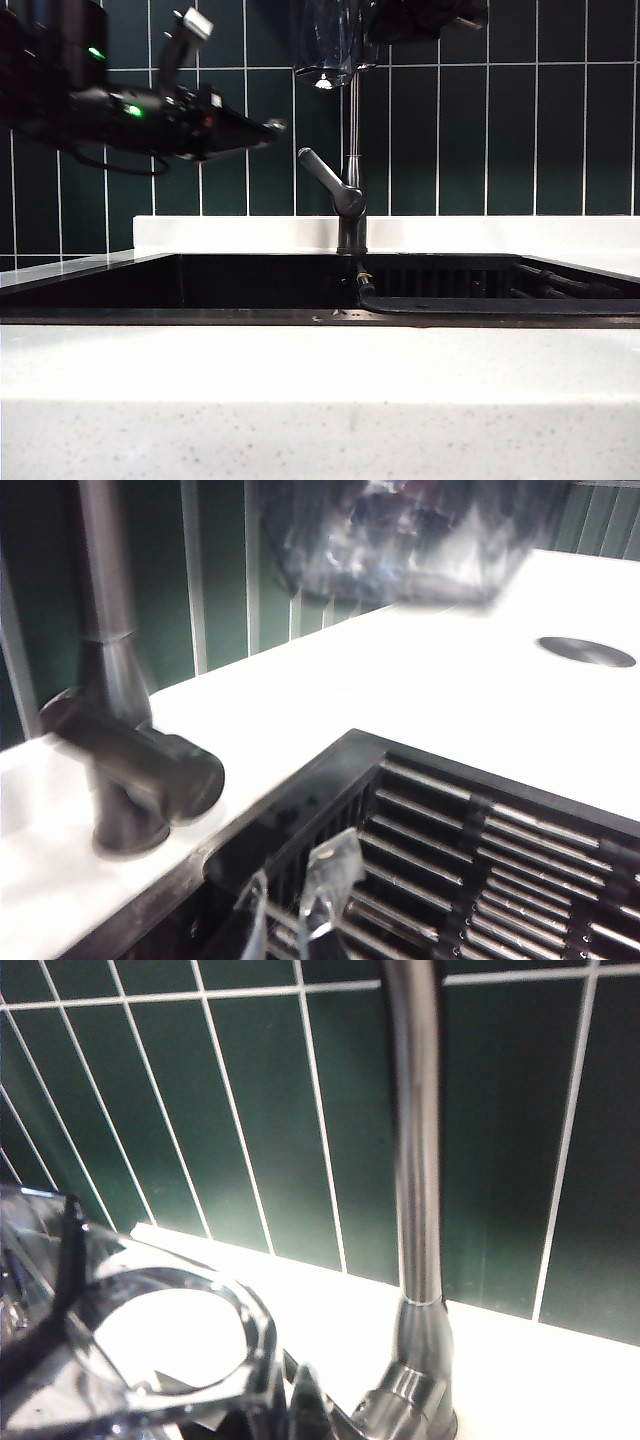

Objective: Pick up the mug next to the sink, go to the faucet to get some water, pour the water into the sink, and finally put the mug back to its place.

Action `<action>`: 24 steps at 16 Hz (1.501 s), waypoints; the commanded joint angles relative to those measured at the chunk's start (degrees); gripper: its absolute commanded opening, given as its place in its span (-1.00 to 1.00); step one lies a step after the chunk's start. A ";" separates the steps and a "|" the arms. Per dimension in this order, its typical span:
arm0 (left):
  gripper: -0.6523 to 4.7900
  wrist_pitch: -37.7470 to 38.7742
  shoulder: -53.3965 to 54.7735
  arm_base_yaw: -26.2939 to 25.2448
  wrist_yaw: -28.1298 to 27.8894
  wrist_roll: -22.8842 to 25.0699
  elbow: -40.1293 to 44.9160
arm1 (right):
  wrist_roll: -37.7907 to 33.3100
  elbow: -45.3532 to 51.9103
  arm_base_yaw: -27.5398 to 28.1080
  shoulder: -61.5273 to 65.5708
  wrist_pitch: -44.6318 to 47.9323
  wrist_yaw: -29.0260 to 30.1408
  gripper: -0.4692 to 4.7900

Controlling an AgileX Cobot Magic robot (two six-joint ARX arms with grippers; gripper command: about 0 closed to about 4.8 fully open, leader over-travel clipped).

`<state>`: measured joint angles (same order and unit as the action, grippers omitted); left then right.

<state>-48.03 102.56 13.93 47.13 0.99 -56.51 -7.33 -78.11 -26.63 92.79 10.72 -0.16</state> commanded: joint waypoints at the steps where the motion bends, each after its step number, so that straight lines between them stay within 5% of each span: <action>1: -0.57 -0.48 6.38 -0.04 3.17 -3.58 -7.34 | -0.15 -0.63 -0.04 -0.28 1.05 0.17 -0.86; 5: -0.57 -0.44 12.00 -0.15 3.13 -3.39 -13.97 | 0.26 -1.49 -0.02 -0.20 1.09 0.24 -0.86; 13: -0.31 -0.46 24.06 -1.81 5.73 -11.85 -30.67 | 1.84 -1.60 0.00 -0.20 -0.31 0.28 -0.86; 24: -0.19 3.80 29.90 -1.92 8.22 -11.87 -42.69 | 2.86 -2.21 0.00 -0.20 -0.83 0.26 -0.86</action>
<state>-43.83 132.66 11.99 55.00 -11.07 -98.74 -4.60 -79.90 -26.59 92.97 8.64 0.01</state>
